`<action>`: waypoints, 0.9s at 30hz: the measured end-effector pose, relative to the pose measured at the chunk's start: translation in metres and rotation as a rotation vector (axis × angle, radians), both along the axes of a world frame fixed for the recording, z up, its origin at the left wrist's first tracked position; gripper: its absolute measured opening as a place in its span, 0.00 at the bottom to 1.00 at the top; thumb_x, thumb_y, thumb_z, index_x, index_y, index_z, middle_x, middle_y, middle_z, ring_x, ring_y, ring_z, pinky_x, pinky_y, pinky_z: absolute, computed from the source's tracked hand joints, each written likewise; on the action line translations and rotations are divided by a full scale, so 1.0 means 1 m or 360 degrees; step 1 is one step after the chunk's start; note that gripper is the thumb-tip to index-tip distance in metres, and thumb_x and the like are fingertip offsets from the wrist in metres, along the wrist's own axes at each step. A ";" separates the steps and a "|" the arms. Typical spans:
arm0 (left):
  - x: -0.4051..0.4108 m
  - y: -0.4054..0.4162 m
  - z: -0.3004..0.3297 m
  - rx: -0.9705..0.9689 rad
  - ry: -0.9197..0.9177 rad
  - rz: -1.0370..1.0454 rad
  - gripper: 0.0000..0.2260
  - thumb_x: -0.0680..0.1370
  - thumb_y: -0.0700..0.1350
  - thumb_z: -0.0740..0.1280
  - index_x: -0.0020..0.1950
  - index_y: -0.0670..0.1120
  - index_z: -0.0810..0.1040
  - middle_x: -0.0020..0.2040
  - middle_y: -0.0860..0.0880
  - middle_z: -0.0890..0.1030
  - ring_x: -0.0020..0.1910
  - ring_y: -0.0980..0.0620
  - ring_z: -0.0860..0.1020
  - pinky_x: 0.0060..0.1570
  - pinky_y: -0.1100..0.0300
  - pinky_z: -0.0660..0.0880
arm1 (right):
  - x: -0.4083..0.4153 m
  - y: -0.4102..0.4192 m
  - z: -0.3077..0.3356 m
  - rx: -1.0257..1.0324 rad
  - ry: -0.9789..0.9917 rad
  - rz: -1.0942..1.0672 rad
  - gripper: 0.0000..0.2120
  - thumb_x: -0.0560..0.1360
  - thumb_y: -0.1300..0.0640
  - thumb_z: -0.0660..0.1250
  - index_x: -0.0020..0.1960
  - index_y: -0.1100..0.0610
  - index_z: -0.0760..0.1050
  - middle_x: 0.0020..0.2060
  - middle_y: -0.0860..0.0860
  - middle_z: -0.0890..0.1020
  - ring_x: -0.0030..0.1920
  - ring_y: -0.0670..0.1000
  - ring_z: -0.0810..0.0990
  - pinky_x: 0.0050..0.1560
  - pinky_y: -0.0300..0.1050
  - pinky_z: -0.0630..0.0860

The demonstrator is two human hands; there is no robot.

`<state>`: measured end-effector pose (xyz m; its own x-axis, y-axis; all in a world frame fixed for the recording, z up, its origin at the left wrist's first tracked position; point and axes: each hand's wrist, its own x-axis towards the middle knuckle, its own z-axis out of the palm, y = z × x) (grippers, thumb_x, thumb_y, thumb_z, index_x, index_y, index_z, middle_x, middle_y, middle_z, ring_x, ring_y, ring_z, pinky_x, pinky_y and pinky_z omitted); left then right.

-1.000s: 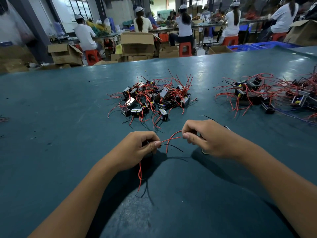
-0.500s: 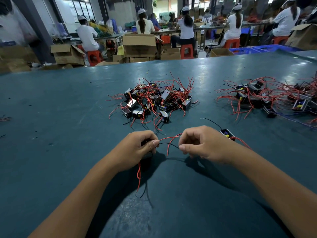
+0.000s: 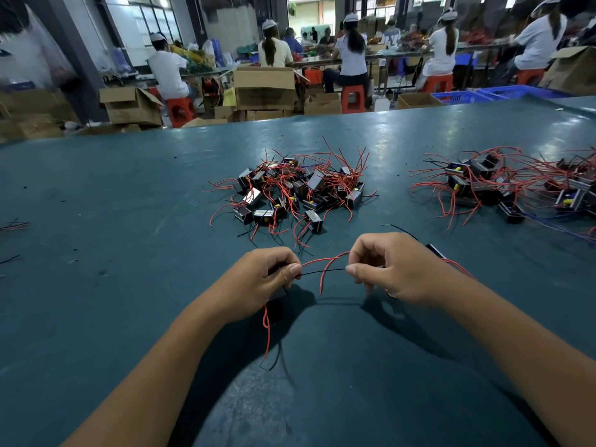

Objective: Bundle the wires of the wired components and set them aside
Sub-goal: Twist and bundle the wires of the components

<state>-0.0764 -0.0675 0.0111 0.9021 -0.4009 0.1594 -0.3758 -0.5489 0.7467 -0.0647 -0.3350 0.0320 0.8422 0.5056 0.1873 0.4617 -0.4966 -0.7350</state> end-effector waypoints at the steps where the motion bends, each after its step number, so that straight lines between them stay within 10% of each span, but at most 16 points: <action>1: 0.000 -0.001 0.000 -0.0020 0.0027 -0.0003 0.09 0.83 0.50 0.63 0.43 0.57 0.76 0.35 0.57 0.78 0.33 0.61 0.73 0.35 0.66 0.71 | 0.000 -0.001 0.002 0.0007 0.0004 -0.0005 0.06 0.76 0.57 0.70 0.41 0.52 0.76 0.33 0.47 0.84 0.32 0.46 0.82 0.30 0.31 0.70; 8: -0.001 0.005 0.005 -0.0041 -0.0054 0.0056 0.09 0.83 0.49 0.63 0.44 0.54 0.77 0.36 0.55 0.80 0.36 0.47 0.78 0.38 0.53 0.74 | 0.016 0.008 0.021 0.0394 0.0062 -0.0328 0.06 0.75 0.62 0.70 0.40 0.59 0.77 0.28 0.50 0.81 0.25 0.45 0.76 0.25 0.36 0.69; 14: 0.001 0.009 0.004 0.0053 -0.0064 0.0087 0.08 0.83 0.48 0.64 0.44 0.52 0.78 0.35 0.57 0.80 0.33 0.59 0.73 0.35 0.65 0.70 | 0.095 0.070 0.035 -0.0418 -0.0139 -0.0478 0.11 0.76 0.60 0.63 0.39 0.65 0.78 0.36 0.60 0.83 0.39 0.61 0.81 0.40 0.53 0.80; 20: -0.001 0.011 0.003 0.0087 0.0029 0.0077 0.08 0.82 0.49 0.65 0.45 0.52 0.79 0.35 0.57 0.79 0.32 0.59 0.72 0.35 0.60 0.70 | 0.143 0.100 0.009 -0.0793 0.0024 -0.0543 0.24 0.78 0.46 0.65 0.29 0.59 0.68 0.25 0.53 0.73 0.27 0.52 0.72 0.27 0.42 0.69; 27: -0.003 0.010 0.007 0.0334 -0.0036 0.0102 0.07 0.82 0.52 0.65 0.46 0.54 0.79 0.38 0.59 0.81 0.35 0.59 0.77 0.38 0.60 0.74 | 0.124 0.082 0.026 -0.0197 0.0391 -0.0600 0.15 0.80 0.59 0.60 0.36 0.62 0.73 0.28 0.56 0.76 0.28 0.54 0.78 0.27 0.40 0.73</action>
